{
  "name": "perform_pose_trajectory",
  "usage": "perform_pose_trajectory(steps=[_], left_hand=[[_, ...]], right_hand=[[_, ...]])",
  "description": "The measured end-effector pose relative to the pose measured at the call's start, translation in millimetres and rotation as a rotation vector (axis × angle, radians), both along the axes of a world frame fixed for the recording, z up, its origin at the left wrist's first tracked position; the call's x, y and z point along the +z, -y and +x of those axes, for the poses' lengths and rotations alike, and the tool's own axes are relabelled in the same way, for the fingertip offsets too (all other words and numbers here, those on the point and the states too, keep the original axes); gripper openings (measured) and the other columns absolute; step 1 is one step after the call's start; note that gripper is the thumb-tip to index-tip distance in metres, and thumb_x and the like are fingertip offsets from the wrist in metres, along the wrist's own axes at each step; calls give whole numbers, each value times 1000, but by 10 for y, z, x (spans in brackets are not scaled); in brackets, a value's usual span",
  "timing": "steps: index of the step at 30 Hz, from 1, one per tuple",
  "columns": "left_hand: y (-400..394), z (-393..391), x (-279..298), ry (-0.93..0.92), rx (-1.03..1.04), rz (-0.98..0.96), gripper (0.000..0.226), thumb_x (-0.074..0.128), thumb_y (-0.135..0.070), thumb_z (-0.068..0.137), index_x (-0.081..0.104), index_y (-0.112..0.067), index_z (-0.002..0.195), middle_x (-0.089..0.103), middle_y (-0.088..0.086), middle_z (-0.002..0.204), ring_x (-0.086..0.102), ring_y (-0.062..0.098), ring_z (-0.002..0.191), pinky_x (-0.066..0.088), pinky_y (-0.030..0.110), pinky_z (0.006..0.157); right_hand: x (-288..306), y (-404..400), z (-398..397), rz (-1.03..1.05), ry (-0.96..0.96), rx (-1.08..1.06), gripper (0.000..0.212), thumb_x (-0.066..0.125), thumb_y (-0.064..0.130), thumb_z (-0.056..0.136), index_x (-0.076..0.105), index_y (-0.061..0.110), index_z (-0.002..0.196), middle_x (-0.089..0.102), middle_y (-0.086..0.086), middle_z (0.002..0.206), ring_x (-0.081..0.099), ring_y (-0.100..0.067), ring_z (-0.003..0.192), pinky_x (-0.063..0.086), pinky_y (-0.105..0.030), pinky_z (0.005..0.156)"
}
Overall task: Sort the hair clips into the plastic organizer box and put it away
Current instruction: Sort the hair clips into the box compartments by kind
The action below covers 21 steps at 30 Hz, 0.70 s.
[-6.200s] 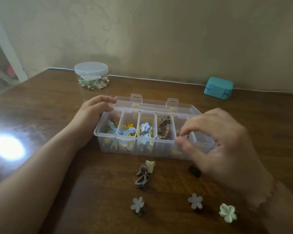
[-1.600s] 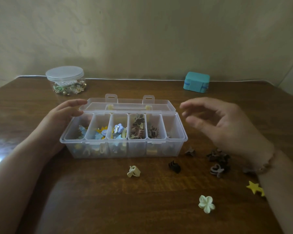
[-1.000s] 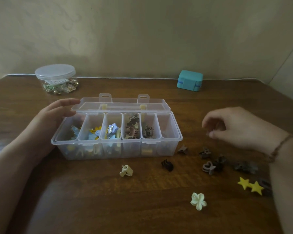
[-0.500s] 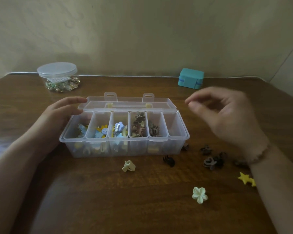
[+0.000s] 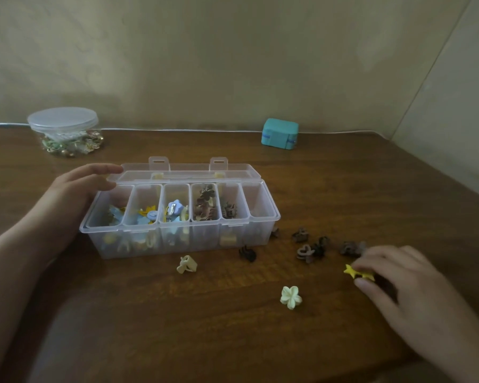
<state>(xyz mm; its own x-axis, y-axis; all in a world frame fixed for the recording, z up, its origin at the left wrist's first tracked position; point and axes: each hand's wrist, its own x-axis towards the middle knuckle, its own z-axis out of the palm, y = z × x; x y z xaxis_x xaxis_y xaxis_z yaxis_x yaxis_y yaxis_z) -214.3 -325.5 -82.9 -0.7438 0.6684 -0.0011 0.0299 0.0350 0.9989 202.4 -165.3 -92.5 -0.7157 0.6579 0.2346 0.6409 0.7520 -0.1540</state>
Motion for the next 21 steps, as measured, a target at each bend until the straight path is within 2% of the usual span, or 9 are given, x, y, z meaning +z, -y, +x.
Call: perform_pose_trajectory(steps=[2,4,6,8,11,14,16,19,21], left_hand=[[10,6,-1,5,-5,10,36,49,0,86,70,-20,108,68,27,105,70,23,71,55,32,66],[18,15,-2,5,-6,10,36,49,0,87,69,-18,110,66,30,109,67,31,81,51,37,73],[12,4,-3,-5,4,7,35,50,0,86,70,-19,108,66,31,110,63,35,87,48,39,73],[8,-16,-9,-15,12,6,34,51,0,85,71,-20,104,68,27,109,64,34,89,48,37,71],[25,-43,-28,-12,13,8,34,54,-2,83,73,-21,103,70,20,107,66,31,87,49,36,72],[48,-40,-6,-2,7,15,33,61,-13,70,75,-23,99,71,17,108,66,28,86,48,35,71],[60,-35,11,0,14,6,38,62,-19,62,76,-25,97,71,16,110,66,29,92,49,38,77],[68,-36,10,-28,5,-14,37,62,-19,65,75,-24,100,71,12,111,66,34,103,50,46,90],[67,-44,10,-39,-9,-17,32,61,-10,76,73,-21,104,71,12,113,66,35,105,51,43,89]], right_hand=[[-30,9,-28,51,-37,9,18,60,34,88,64,42,103,56,28,100,46,-2,95,44,-26,77],[-67,-41,-31,82,-60,25,16,57,34,92,65,41,104,58,28,99,46,-4,93,46,-34,76],[-21,-61,-89,44,-93,55,21,60,36,89,59,48,107,57,32,100,45,1,97,44,-30,77],[136,-11,-228,-63,-202,92,32,63,37,78,57,53,106,57,35,105,46,8,107,41,-18,79],[467,154,-663,-128,-402,221,35,63,34,76,58,50,106,58,28,109,53,11,102,42,-2,77],[678,327,-1304,-116,-464,406,32,70,26,81,62,37,109,63,18,96,57,2,96,42,-6,82],[707,398,-1738,-126,-458,470,29,73,22,81,64,30,108,64,15,93,57,0,90,42,-7,79],[625,502,-2267,-179,-485,473,22,74,24,82,67,25,103,64,12,89,56,0,83,41,-6,73],[530,540,-2479,-198,-393,498,21,72,31,83,66,26,103,64,12,90,55,-1,84,45,-11,76]])
